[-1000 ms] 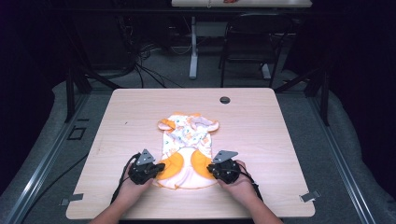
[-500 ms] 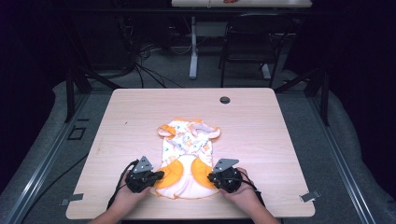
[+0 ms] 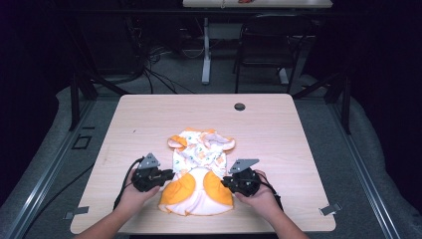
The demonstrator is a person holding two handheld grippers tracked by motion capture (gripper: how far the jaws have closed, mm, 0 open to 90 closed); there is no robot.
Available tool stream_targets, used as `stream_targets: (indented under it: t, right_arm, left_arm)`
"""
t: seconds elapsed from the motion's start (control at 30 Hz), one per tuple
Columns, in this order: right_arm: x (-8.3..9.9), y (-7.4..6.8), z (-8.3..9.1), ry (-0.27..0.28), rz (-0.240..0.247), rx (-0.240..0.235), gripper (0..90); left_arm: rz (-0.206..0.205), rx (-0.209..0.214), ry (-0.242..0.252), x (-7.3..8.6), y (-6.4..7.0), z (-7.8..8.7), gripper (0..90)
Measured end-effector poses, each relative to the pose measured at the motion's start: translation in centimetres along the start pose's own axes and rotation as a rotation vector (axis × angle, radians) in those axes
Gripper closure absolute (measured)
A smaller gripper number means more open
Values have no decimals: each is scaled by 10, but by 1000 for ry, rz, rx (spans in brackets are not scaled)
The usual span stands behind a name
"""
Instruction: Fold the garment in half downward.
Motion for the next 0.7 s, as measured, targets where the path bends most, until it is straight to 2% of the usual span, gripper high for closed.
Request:
stream_targets:
  t: [0.13, 0.17, 0.23, 0.27, 0.37, 0.43, 0.6, 0.7]
  right_arm:
    - [-22, 17, 3, -6, 3, 19, 805]
    - [-22, 17, 3, -6, 3, 19, 805]
    - [-41, 34, 4, 6, -19, 39, 805]
    - [-47, 40, 4, 1, -23, 50, 805]
    - [-61, 54, -3, 6, -39, 67, 806]
    - [-65, 59, -7, 0, -40, 73, 806]
    - [-78, 79, -39, -38, -58, 100, 808]
    - [-84, 86, -52, -30, -77, 117, 817]
  left_arm:
    - [-2, -27, 19, -28, -16, -1, 780]
    - [-2, -27, 19, -28, -16, -1, 780]
    - [-13, -48, 18, -44, -29, -5, 780]
    - [-22, -57, 15, -48, -33, -7, 784]
    - [-9, -55, 25, -57, -45, -17, 806]
    - [1, -50, 15, -58, -48, -21, 807]
    - [2, -93, -22, -63, -64, -49, 804]
    - [20, -83, -24, -66, -68, -59, 816]
Point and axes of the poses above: each handheld gripper's, and its own axes: z roughly backward along the jaws, x roughly out of its underside, y roughly to its right, the point moved 7 cm from there along -z, roughly forward along the jaws, and after that the axes turned 2 degrees about -z, right-handed, at the moved point
